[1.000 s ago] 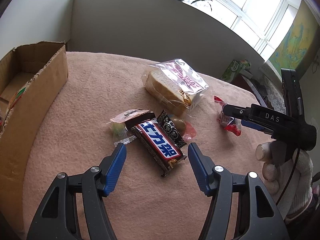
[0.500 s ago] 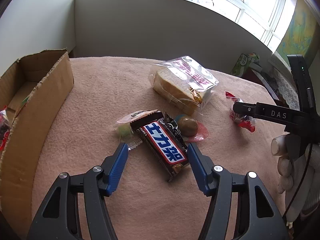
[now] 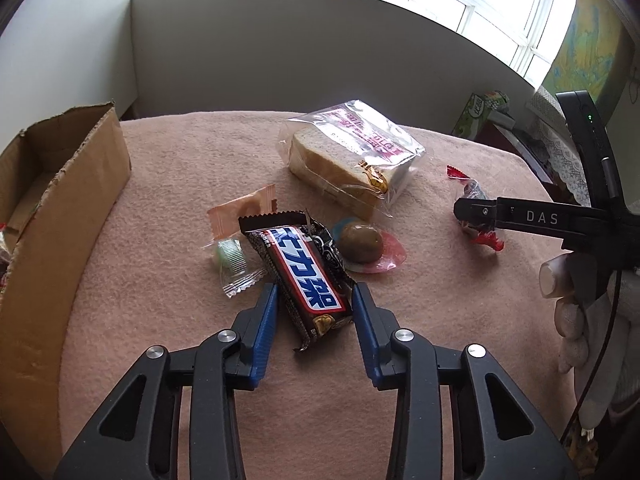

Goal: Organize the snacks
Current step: 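Grasp the chocolate bar with the left tool while the right tool grasps the dark pastry bag, then carry both snacks into the cardboard box and open both tools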

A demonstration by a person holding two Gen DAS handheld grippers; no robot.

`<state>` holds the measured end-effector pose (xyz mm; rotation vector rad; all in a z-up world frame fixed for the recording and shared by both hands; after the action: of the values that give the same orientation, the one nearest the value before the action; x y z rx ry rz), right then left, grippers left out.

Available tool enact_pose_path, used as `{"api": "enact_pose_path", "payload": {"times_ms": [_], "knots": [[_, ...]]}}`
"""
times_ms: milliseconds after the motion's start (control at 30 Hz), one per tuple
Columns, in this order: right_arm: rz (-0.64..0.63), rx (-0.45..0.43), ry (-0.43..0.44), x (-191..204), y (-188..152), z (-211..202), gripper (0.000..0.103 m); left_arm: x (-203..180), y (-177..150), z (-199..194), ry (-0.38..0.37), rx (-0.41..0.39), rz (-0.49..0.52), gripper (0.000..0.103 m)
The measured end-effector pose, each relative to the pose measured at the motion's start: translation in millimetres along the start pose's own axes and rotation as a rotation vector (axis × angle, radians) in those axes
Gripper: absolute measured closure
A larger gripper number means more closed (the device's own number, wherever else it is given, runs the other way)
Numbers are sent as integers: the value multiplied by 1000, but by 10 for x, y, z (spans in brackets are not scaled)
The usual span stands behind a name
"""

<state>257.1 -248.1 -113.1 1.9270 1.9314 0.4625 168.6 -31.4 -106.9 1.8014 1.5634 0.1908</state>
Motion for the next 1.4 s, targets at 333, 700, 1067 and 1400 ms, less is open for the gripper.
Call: {"api": "enact_pose_path", "payload": {"times_ms": [333, 700, 1067, 1400], "knots": [[-28, 7, -44, 83, -1, 22, 34, 54, 53, 17, 38, -12, -23, 66], [-33, -7, -19, 138, -161, -106, 65, 55, 35, 0, 36, -18, 1, 74], [-67, -17, -7, 90, -446, -252, 66, 71, -159, -208, 16, 4, 62, 72], [-76, -20, 1, 159, -458, -274, 66, 73, -77, 4, 106, 4, 73, 74]]}}
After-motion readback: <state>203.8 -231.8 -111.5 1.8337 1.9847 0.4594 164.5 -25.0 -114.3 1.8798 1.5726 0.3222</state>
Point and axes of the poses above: each gripper's, at about its wrist camera, not at the fingertips, and z roughly the way its jaws point, x to its left, y to its top, the point moved 2 cm from there along z, roughly the way its jaws point, and after that the axes turned 11 degrees about -y, right-handed, at the moved point
